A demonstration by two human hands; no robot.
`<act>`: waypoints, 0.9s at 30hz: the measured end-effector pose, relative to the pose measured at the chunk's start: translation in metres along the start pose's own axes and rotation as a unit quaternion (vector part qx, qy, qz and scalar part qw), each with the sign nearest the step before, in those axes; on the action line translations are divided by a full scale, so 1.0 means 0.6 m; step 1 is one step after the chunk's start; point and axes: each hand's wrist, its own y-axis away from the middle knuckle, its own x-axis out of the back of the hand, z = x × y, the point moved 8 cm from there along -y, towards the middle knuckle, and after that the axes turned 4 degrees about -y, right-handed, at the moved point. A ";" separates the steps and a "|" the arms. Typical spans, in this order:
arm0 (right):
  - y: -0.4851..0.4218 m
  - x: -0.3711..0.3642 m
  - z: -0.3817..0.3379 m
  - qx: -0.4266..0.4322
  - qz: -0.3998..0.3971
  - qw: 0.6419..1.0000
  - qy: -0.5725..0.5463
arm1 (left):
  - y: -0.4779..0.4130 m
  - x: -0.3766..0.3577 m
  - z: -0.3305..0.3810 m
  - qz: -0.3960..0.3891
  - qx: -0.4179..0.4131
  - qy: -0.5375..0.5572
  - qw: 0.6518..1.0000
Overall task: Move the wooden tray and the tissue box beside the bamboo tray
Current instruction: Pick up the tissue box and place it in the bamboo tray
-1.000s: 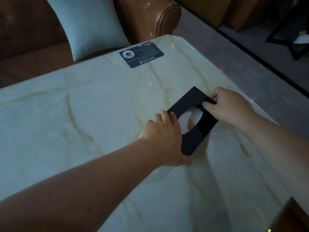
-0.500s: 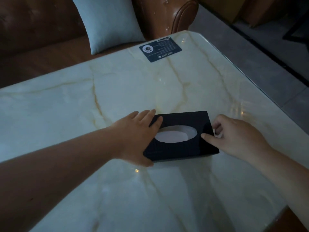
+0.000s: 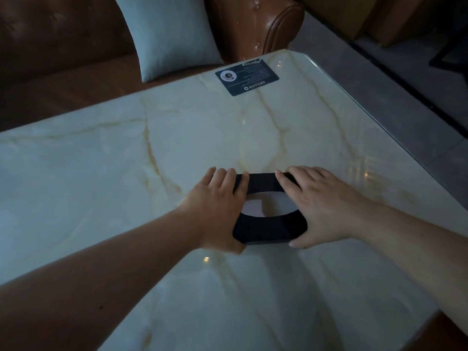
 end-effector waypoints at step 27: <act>-0.167 0.246 -0.648 0.196 0.066 0.978 0.008 | 0.610 -0.069 -0.401 -0.016 0.215 -0.012 0.976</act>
